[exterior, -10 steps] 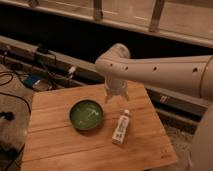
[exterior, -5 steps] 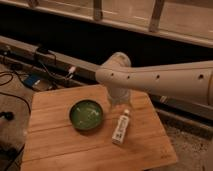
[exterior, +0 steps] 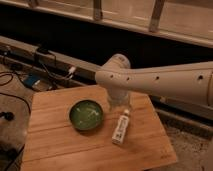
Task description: Place the bottle in the ceramic bowl
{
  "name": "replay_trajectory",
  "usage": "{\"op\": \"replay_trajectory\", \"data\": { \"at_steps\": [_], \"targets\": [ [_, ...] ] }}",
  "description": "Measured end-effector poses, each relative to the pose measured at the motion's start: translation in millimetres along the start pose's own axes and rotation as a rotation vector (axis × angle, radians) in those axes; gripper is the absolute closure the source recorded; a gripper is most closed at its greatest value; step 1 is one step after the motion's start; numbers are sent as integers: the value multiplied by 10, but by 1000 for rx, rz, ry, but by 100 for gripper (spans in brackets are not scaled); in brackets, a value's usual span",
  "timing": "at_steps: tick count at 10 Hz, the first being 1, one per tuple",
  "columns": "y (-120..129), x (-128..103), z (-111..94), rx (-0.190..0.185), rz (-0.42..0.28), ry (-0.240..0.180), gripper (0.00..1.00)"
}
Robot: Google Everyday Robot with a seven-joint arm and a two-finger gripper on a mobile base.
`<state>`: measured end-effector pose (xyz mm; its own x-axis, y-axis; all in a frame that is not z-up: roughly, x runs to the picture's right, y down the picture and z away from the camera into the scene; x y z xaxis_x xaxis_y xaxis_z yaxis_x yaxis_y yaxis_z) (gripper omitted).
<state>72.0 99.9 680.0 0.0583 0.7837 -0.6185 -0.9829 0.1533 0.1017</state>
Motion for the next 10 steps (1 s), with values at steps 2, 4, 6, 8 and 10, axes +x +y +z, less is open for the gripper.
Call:
{"op": "replay_trajectory", "data": {
  "at_steps": [2, 4, 6, 8, 10],
  "targets": [
    [-105, -29, 247, -15, 31, 33, 35],
    [-183, -20, 644, -29, 67, 55, 35],
    [-299, 23, 933, -67, 116, 63, 35],
    [-460, 148, 1100, -211, 165, 25, 35],
    [-464, 217, 1110, -309, 190, -8, 35]
  ]
}}
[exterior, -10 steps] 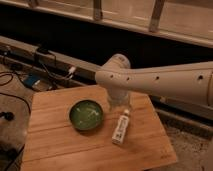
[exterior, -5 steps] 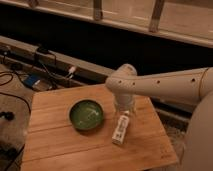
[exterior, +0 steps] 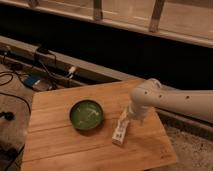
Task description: Place the bottle in the ceramic bowl
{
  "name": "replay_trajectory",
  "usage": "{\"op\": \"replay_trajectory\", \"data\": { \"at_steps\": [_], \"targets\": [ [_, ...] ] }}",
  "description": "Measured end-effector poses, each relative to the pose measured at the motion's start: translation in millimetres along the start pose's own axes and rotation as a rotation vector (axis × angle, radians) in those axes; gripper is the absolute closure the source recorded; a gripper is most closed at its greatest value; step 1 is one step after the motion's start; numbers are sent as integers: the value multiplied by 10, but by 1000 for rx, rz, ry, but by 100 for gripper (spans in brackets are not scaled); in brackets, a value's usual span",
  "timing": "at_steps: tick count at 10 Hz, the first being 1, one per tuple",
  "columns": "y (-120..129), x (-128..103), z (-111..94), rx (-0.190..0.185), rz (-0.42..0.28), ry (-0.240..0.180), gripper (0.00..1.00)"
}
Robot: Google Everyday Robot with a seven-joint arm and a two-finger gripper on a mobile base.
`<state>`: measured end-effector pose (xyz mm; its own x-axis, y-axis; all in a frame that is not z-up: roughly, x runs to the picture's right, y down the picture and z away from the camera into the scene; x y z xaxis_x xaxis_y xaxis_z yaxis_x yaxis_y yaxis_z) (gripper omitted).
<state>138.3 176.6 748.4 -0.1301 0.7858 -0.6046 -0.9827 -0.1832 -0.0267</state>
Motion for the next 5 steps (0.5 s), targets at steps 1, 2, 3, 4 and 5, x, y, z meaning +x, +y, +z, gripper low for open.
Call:
{"op": "replay_trajectory", "data": {
  "at_steps": [1, 2, 3, 4, 5],
  "targets": [
    [47, 44, -1, -14, -6, -6, 35],
    [147, 85, -6, -20, -16, -13, 35],
    [261, 113, -8, -23, -31, -17, 35],
    [359, 151, -19, -21, -50, -24, 35],
    [452, 176, -14, -17, -76, -28, 35]
  ]
}}
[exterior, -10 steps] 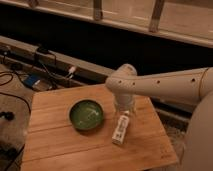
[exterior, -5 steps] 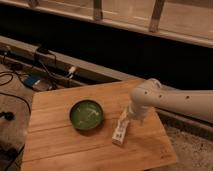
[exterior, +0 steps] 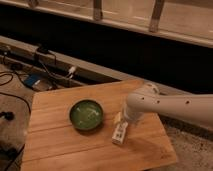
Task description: Place the bottle in the ceramic bowl
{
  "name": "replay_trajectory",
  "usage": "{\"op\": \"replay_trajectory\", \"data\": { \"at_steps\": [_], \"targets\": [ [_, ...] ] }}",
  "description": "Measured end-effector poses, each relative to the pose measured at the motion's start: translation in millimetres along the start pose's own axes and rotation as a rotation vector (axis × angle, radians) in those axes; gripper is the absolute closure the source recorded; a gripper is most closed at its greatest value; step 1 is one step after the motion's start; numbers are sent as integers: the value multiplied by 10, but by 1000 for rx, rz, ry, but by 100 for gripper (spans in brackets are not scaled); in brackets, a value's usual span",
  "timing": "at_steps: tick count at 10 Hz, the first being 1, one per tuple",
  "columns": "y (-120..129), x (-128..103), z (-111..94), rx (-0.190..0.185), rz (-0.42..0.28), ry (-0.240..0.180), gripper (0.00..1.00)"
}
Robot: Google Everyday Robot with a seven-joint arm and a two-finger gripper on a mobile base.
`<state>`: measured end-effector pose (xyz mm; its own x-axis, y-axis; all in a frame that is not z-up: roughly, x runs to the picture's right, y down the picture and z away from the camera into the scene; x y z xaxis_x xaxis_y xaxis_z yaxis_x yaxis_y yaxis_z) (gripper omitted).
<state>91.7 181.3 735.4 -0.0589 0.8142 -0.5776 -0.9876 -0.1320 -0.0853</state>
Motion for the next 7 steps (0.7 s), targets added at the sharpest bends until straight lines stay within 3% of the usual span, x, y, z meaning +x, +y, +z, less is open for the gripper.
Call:
{"op": "replay_trajectory", "data": {
  "at_steps": [2, 6, 7],
  "targets": [
    [157, 6, 32, 12, -52, -7, 35],
    [435, -65, 229, 90, -153, -1, 35],
    [356, -97, 302, 123, -153, 10, 35]
  ]
}}
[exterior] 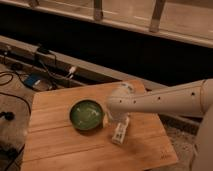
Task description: Place the bottle in the ceramic bowl
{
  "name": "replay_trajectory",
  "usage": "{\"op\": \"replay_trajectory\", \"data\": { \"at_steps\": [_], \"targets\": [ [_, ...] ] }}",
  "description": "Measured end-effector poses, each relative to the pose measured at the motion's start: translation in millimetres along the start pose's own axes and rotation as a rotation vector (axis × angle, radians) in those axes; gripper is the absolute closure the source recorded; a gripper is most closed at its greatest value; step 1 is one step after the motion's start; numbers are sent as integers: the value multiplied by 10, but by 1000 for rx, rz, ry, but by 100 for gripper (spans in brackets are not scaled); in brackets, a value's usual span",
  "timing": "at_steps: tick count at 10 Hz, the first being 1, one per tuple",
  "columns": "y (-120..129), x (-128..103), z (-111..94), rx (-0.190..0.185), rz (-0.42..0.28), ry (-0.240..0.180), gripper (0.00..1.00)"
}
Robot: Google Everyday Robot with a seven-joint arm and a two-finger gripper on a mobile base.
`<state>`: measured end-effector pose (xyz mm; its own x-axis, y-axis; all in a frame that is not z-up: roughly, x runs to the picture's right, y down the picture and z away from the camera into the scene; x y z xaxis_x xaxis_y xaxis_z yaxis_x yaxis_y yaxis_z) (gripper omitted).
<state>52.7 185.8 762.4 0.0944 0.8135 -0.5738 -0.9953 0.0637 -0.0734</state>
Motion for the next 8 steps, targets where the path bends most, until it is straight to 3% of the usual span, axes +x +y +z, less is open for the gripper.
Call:
{"op": "replay_trajectory", "data": {
  "at_steps": [2, 5, 8],
  "targets": [
    [-58, -37, 94, 36, 11, 14, 35],
    [-441, -72, 89, 93, 78, 20, 35],
    [-517, -43, 224, 107, 95, 58, 35]
  ]
}}
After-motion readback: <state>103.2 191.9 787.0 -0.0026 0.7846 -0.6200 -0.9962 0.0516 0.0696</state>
